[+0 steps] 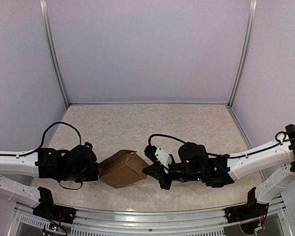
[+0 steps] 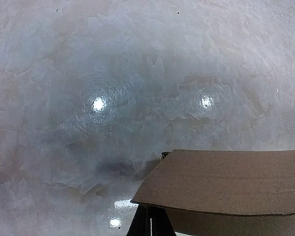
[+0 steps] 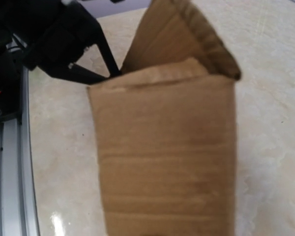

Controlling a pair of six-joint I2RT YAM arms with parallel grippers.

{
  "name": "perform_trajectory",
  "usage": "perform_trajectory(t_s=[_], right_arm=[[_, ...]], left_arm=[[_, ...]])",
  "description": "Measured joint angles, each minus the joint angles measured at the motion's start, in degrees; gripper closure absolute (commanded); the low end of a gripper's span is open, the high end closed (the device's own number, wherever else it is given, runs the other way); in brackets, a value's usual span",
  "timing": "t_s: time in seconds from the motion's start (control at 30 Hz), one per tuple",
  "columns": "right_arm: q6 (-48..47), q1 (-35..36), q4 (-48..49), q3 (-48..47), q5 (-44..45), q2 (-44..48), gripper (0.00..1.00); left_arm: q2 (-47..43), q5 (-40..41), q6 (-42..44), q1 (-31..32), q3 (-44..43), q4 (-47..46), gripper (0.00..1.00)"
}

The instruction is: Fold the paper box

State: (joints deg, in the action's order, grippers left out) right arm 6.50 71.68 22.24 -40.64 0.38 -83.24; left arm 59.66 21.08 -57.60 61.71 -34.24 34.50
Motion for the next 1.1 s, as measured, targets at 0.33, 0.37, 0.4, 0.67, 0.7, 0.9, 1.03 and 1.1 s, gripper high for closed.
perform_trajectory(t_s=[0.33, 0.37, 0.4, 0.67, 0.7, 0.9, 1.03, 1.1], right_arm=[[0.63, -0.35, 0.31, -1.14, -2.03, -3.10, 1.00], [0.61, -0.37, 0.28, -1.14, -1.97, -2.99, 1.00], [0.59, -0.42, 0.17, -1.14, -1.88, -2.82, 1.00], [0.20, -0.72, -2.49, -1.40, -1.68, -0.98, 0.89], [0.07, -0.72, -3.10, -1.68, -1.73, -0.68, 0.86], [-1.03, -0.72, -7.50, -2.69, -1.66, 3.34, 0.67], [-1.62, -0.72, -10.78, -2.58, -0.96, 7.76, 0.64], [-1.68, -0.74, -12.17, -1.92, -0.07, 10.47, 0.64]], left_arm=[[0.02, 1.57, 0.46, 0.17, -0.02, -0.26, 1.00], [0.02, 1.62, 0.46, 0.20, -0.02, -0.26, 1.00], [0.02, 1.62, 0.48, 0.20, -0.02, -0.26, 1.00], [0.48, 1.46, 0.46, 0.48, -0.07, -0.50, 1.00], [0.61, 1.44, 0.44, 0.48, -0.15, -0.48, 1.00], [1.14, 1.44, 0.13, 0.63, -2.60, 0.13, 1.00], [2.25, 1.51, 0.11, 0.66, -4.44, 0.55, 1.00], [3.63, 1.57, 0.13, 0.70, -5.62, 0.83, 1.00]])
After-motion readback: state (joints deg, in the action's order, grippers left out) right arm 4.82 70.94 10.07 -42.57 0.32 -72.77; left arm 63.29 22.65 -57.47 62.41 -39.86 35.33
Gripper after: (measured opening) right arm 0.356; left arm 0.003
